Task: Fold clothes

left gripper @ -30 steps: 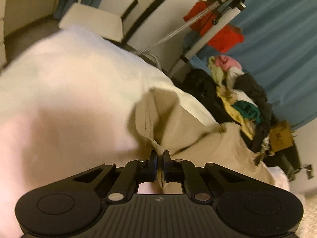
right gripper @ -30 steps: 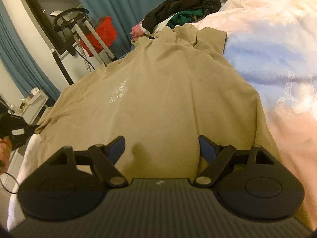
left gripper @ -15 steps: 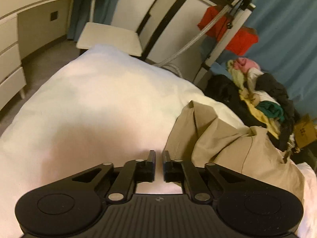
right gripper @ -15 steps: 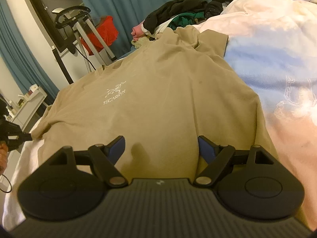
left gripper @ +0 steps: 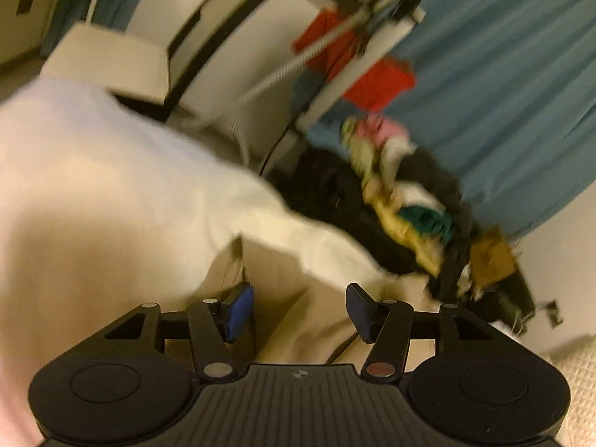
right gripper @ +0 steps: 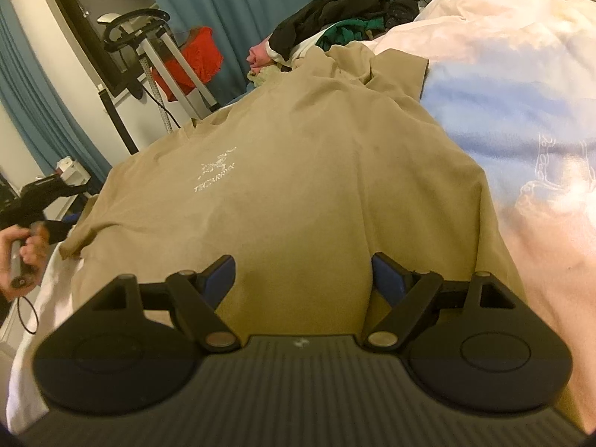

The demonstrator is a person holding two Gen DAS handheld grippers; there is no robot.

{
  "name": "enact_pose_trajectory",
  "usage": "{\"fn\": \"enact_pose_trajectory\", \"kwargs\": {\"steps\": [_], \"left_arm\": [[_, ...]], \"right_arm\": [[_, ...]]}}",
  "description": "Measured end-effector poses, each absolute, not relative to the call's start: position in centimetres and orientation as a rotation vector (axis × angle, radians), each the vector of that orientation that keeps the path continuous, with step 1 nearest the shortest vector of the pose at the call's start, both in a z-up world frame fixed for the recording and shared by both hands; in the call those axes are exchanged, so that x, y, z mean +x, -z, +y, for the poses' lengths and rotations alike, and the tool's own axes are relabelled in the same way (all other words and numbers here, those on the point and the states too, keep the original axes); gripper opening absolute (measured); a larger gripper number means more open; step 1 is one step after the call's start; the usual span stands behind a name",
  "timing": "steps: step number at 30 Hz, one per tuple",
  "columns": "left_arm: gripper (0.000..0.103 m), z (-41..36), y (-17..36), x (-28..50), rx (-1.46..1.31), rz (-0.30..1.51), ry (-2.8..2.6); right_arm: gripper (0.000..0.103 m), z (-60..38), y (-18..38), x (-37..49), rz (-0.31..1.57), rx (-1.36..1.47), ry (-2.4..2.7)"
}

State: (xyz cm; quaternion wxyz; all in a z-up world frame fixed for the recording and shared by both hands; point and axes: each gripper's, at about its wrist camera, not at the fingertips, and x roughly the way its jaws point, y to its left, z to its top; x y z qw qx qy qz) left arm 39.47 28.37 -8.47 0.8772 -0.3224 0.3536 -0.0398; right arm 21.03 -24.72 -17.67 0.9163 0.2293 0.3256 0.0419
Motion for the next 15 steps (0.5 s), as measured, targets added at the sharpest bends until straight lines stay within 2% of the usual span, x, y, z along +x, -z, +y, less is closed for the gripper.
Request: {"fn": "enact_pose_trajectory", "kwargs": {"steps": [8, 11, 12, 13, 15], "left_arm": [[0.061, 28.3, 9.7, 37.9, -0.616, 0.875, 0.181], [0.047, 28.0, 9.8, 36.6, -0.592, 0.903, 0.19], [0.022, 27.7, 9.8, 36.3, -0.574, 0.915, 0.185], [0.004, 27.4, 9.7, 36.3, -0.54, 0.933, 0.161], [0.005, 27.7, 9.0, 35.7, -0.537, 0.902, 0.121]], "right_arm": [[0.082, -24.3, 17.9, 21.5, 0.673, 0.453, -0.078], [0.082, -24.4, 17.9, 21.3, 0.671, 0.453, -0.08], [0.082, -24.4, 17.8, 21.3, 0.67, 0.453, -0.081], [0.082, -24.4, 17.8, 21.2, 0.67, 0.453, -0.082], [0.082, -24.4, 17.8, 21.1, 0.668, 0.451, -0.083]]}}
